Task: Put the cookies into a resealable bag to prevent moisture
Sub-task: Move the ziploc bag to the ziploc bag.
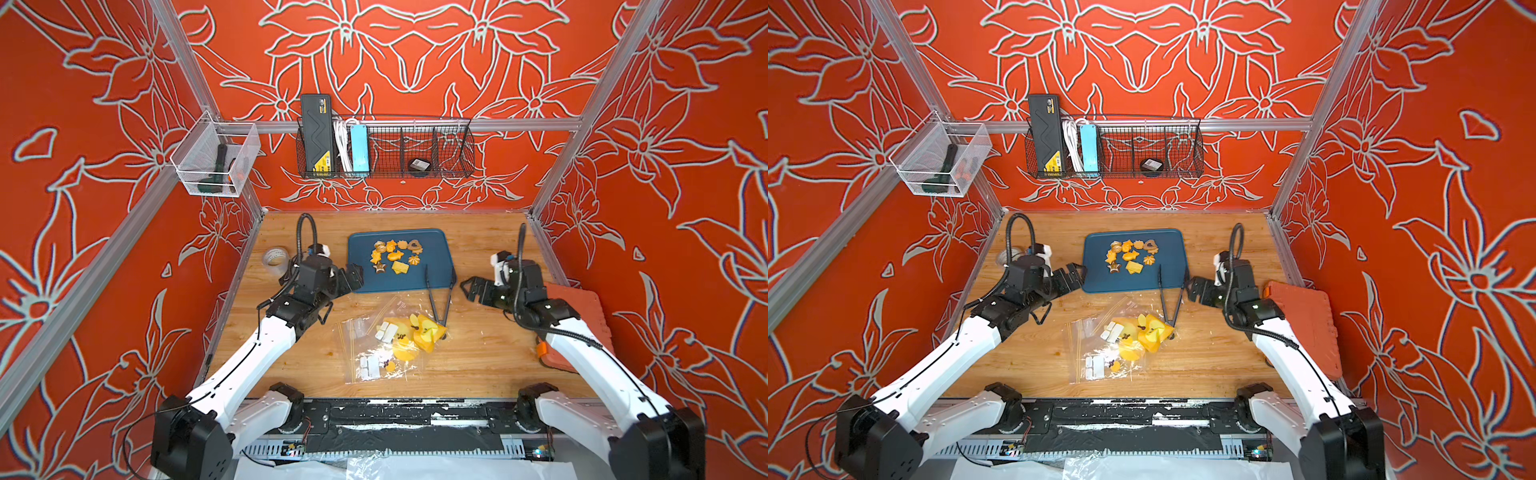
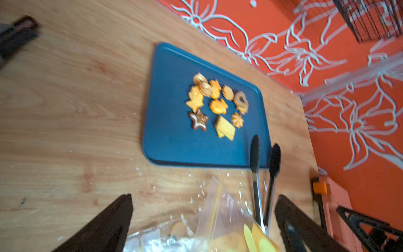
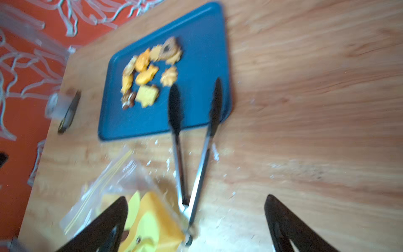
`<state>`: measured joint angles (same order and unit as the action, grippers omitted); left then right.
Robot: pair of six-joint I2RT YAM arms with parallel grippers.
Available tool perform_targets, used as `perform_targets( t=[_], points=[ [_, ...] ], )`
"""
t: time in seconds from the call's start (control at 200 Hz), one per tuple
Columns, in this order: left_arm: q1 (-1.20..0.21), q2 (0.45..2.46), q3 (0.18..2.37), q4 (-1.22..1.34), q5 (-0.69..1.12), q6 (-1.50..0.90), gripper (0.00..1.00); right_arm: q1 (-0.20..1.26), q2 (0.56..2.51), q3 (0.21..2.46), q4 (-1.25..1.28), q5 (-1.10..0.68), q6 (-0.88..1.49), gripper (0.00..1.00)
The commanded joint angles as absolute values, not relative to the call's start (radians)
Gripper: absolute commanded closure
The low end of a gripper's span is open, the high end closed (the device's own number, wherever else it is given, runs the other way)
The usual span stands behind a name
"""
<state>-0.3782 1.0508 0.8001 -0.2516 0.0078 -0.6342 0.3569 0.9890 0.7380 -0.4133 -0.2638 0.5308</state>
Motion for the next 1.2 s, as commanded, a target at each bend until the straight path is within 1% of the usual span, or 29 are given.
perform_targets(
  t=[0.0, 0.085, 0.165, 0.24, 0.305, 0.37, 0.465, 0.611, 0.776, 0.891, 1.036, 1.196],
  points=[
    [-0.399, 1.040, 0.801, -0.387, 0.031, -0.593, 0.00, 0.519, 0.924, 0.769, -0.583, -0.192, 0.568, 0.02],
    [-0.393, 1.030, 0.804, -0.411, 0.040, -0.579, 0.00, 0.677, 0.904, 0.779, -0.657, -0.116, 0.583, 0.02],
    [-0.378, 1.009, 0.790, -0.388, 0.085, -0.589, 0.00, 0.844, 0.907, 0.801, -0.726, -0.030, 0.581, 0.02],
    [-0.368, 0.997, 0.772, -0.356, 0.133, -0.592, 0.00, 1.006, 0.941, 0.837, -0.794, 0.053, 0.563, 0.02],
    [-0.367, 0.939, 0.737, -0.317, 0.157, -0.594, 0.00, 1.133, 0.988, 0.871, -0.842, 0.127, 0.565, 0.02],
    [-0.360, 0.917, 0.714, -0.302, 0.169, -0.599, 0.00, 1.219, 1.045, 0.903, -0.873, 0.199, 0.585, 0.02],
    [-0.342, 0.921, 0.701, -0.324, 0.171, -0.607, 0.00, 1.285, 1.141, 0.936, -0.862, 0.248, 0.606, 0.02],
    [-0.291, 0.951, 0.708, -0.378, 0.198, -0.613, 0.00, 1.333, 1.272, 1.006, -0.823, 0.295, 0.646, 0.02],
    [-0.269, 0.914, 0.704, -0.391, 0.191, -0.611, 0.00, 1.339, 1.379, 1.016, -0.778, 0.341, 0.707, 0.02],
    [-0.267, 0.878, 0.677, -0.362, 0.233, -0.595, 0.00, 1.335, 1.421, 1.012, -0.843, 0.436, 0.788, 0.09],
    [-0.268, 0.851, 0.597, -0.310, 0.350, -0.570, 0.00, 1.272, 1.405, 0.966, -0.894, 0.460, 0.850, 0.16],
    [-0.268, 0.861, 0.582, -0.319, 0.371, -0.555, 0.00, 1.146, 1.275, 0.861, -0.896, 0.427, 0.853, 0.18]
  ],
)
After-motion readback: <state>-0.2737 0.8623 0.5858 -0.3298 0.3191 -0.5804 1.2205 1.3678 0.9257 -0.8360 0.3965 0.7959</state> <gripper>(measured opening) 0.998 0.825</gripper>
